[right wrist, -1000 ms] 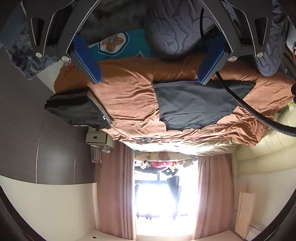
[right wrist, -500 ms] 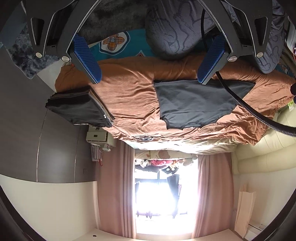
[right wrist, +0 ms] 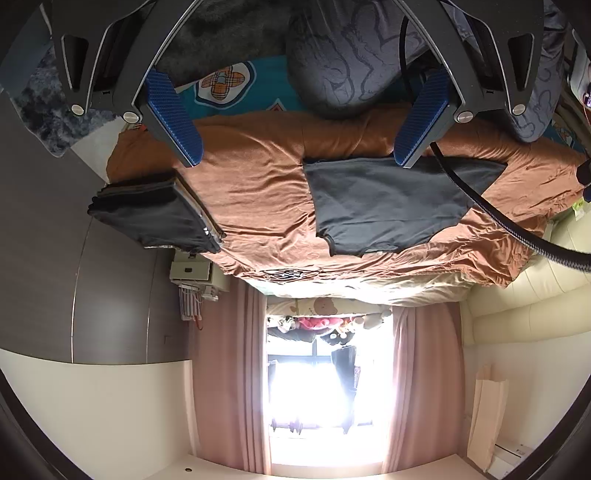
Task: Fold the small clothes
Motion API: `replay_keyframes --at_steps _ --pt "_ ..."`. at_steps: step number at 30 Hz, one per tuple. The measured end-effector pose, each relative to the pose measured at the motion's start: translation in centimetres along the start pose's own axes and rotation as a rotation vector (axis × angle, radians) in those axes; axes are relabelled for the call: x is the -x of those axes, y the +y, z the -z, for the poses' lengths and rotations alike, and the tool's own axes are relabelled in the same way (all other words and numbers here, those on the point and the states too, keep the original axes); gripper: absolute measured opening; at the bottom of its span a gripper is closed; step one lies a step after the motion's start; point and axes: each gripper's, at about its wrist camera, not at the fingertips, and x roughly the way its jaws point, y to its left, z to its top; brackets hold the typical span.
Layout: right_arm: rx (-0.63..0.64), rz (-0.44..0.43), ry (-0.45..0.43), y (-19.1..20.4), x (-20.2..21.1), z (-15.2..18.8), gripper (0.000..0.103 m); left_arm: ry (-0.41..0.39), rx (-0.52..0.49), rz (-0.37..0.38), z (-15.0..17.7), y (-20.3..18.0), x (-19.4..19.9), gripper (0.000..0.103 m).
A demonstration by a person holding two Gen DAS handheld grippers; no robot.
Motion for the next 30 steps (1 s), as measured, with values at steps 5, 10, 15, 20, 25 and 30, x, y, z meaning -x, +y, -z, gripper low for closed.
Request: replay_keyframes --at_steps 5,10,15,20,25,30 --pt "-0.001 0.000 0.005 0.19 -0.02 -0.08 0.103 0.000 0.001 0.000 0.01 0.08 0.02 0.103" --pt "-0.001 -0.001 0.005 0.18 0.02 -0.10 0.103 -0.001 0.002 -0.002 0.08 0.09 0.04 0.103" --pt "-0.005 -0.001 0.005 0.18 0.02 -0.05 0.103 -0.007 0.005 -0.010 0.24 0.40 0.30 0.103" --pt "-0.003 -0.006 0.009 0.39 0.03 0.00 0.103 -0.009 0.012 -0.013 0.51 0.43 0.37 0.103" --pt "-0.001 -0.009 0.011 0.32 -0.14 0.01 0.103 -0.010 0.015 -0.013 0.47 0.50 0.37 0.103" --pt "-0.013 -0.013 0.011 0.36 -0.58 -0.19 0.103 -0.011 0.013 -0.019 0.62 0.92 0.31 0.103"
